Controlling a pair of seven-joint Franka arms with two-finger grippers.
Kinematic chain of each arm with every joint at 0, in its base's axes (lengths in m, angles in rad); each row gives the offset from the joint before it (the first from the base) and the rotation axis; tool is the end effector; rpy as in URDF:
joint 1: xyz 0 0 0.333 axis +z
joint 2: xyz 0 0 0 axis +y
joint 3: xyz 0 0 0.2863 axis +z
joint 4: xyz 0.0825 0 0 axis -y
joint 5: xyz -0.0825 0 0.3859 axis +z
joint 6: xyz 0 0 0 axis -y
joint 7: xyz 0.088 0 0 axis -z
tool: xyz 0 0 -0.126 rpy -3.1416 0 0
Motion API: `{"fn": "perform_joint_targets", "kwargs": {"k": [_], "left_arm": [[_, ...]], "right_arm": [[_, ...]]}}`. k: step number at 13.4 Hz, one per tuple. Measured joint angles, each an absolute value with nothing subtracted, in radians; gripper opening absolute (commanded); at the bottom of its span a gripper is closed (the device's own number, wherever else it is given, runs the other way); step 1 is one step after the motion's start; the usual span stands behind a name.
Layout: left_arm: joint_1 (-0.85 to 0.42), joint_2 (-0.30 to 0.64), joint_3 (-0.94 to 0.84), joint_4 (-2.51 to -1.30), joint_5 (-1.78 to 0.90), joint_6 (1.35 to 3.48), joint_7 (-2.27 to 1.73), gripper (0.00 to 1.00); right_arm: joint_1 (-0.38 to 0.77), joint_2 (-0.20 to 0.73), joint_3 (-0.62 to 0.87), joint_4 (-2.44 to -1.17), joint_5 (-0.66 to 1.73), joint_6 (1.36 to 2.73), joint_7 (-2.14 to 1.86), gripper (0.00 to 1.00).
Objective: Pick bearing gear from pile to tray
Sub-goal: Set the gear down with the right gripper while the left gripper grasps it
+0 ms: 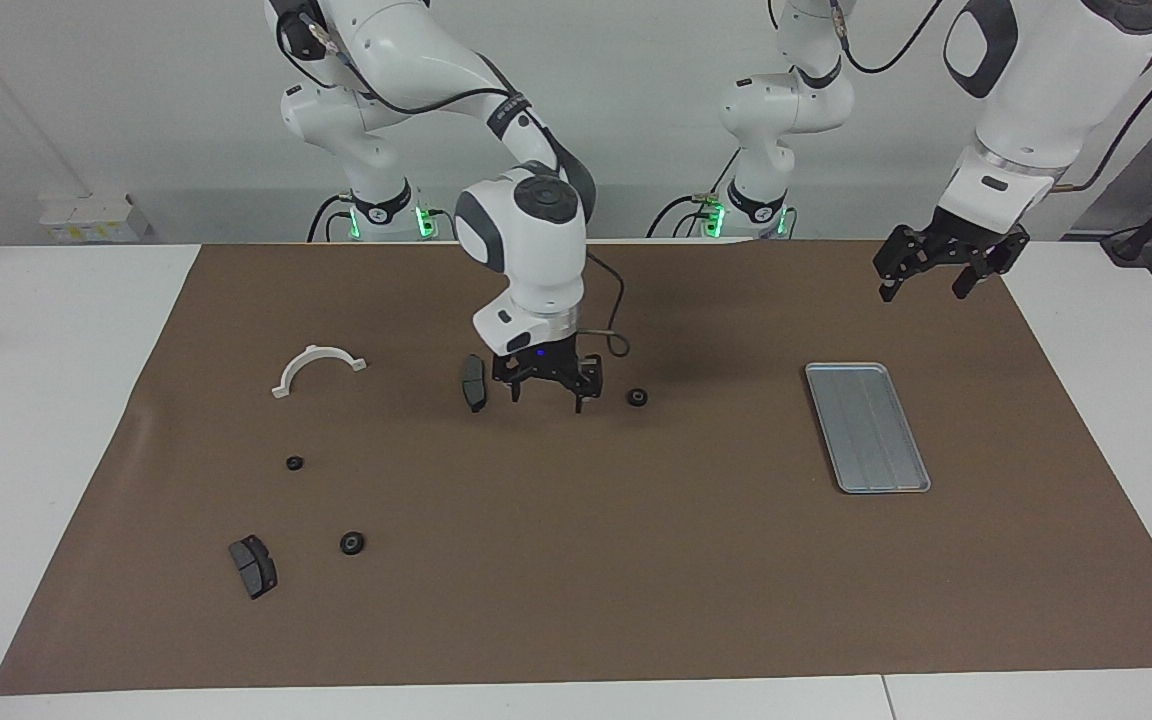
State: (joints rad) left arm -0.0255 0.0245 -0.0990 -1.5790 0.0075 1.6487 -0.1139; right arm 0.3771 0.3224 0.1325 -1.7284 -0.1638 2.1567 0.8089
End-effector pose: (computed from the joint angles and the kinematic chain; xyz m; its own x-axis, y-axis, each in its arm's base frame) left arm 0.5672 -0.0695 0.5652 0.9989 -0.0109 0.0456 -0.0109 -0.9999 0.0001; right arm 0.5749 0.3044 0.3594 0.9640 -0.2212 0.1476 -0.2229 -0.9748 -0.0049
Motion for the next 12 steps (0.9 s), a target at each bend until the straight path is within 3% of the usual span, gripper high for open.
{"fn": "perform_joint_targets", "kwargs": {"k": [5, 8, 12], "left_arm": [[-0.252, 0.047, -0.11, -1.643, 0.007, 1.756, -0.375, 1.0], [-0.362, 0.123, -0.112, -1.714, 0.007, 1.905, -0.494, 1.0], [-0.405, 0.172, -0.111, -1.914, 0.007, 2.201, -0.512, 1.0]], "right_arm": [[0.182, 0.185, 0.132, -1.88, -0.123, 2.156, 0.495, 1.0], [0.061, 0.18, 0.132, -1.903, -0.084, 2.167, 0.276, 1.0], [-0.101, 0.22, 0.131, -1.923, -0.064, 2.234, 0.03, 1.0]]}}
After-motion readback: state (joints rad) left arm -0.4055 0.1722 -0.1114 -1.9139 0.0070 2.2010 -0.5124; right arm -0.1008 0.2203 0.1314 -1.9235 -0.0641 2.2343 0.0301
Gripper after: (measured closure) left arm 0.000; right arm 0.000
